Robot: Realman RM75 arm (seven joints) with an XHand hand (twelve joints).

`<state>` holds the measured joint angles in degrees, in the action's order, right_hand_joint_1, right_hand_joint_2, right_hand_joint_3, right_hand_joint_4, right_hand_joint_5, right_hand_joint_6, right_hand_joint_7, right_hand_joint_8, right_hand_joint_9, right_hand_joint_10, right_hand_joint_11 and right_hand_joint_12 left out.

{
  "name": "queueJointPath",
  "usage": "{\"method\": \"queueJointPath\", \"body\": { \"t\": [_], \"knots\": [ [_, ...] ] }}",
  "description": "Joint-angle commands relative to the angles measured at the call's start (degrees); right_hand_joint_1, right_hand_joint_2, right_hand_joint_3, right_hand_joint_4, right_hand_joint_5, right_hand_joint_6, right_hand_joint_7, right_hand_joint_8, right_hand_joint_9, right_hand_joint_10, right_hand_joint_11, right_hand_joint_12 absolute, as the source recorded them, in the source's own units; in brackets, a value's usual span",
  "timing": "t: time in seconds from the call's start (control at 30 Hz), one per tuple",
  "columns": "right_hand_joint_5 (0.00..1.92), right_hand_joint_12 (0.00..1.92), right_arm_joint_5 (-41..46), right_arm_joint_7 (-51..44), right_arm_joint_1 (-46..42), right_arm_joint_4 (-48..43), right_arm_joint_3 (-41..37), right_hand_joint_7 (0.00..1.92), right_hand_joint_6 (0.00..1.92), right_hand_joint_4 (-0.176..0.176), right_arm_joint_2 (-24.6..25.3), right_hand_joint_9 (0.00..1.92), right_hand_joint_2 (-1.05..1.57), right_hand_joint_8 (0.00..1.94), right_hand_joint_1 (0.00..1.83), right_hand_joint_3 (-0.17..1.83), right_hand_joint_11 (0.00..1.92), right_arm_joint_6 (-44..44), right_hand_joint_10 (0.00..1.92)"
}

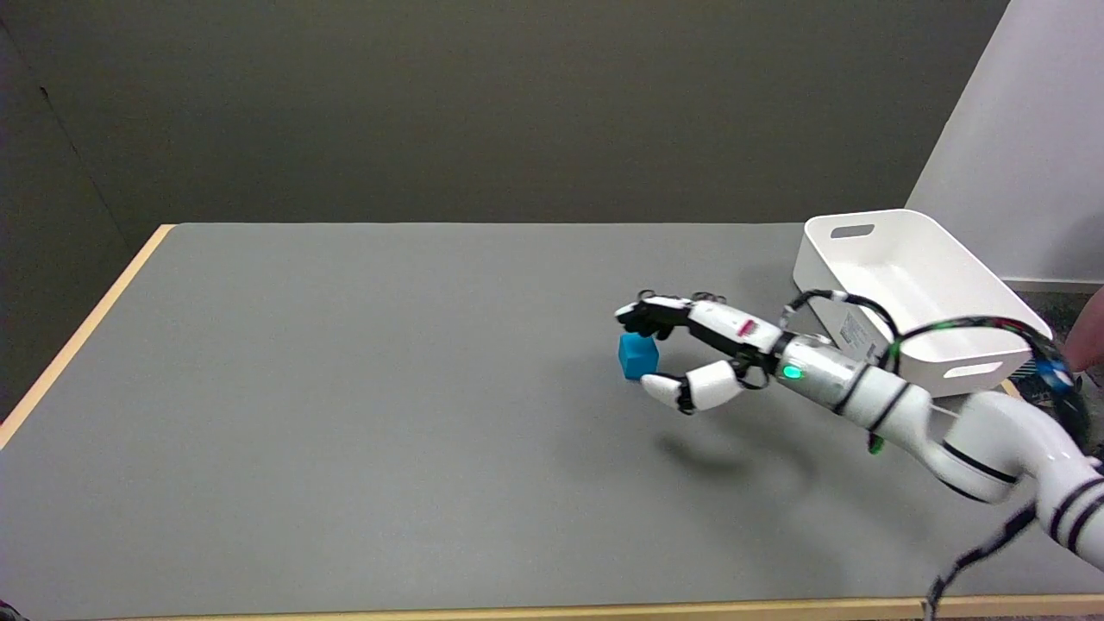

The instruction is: Pick up blue wooden cube.

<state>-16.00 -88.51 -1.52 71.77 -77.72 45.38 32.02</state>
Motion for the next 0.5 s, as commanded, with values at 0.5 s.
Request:
{"method": "queueJointPath", "body": {
  "t": [0.5],
  "knots": [
    [0.26,1.38,-19.0,4.2,14.6,4.3,7.5,0.41,0.49,-0.067,5.1,0.29,0.64,0.51,0.69,0.89,0.16,-20.4,0.94]
  ]
}}
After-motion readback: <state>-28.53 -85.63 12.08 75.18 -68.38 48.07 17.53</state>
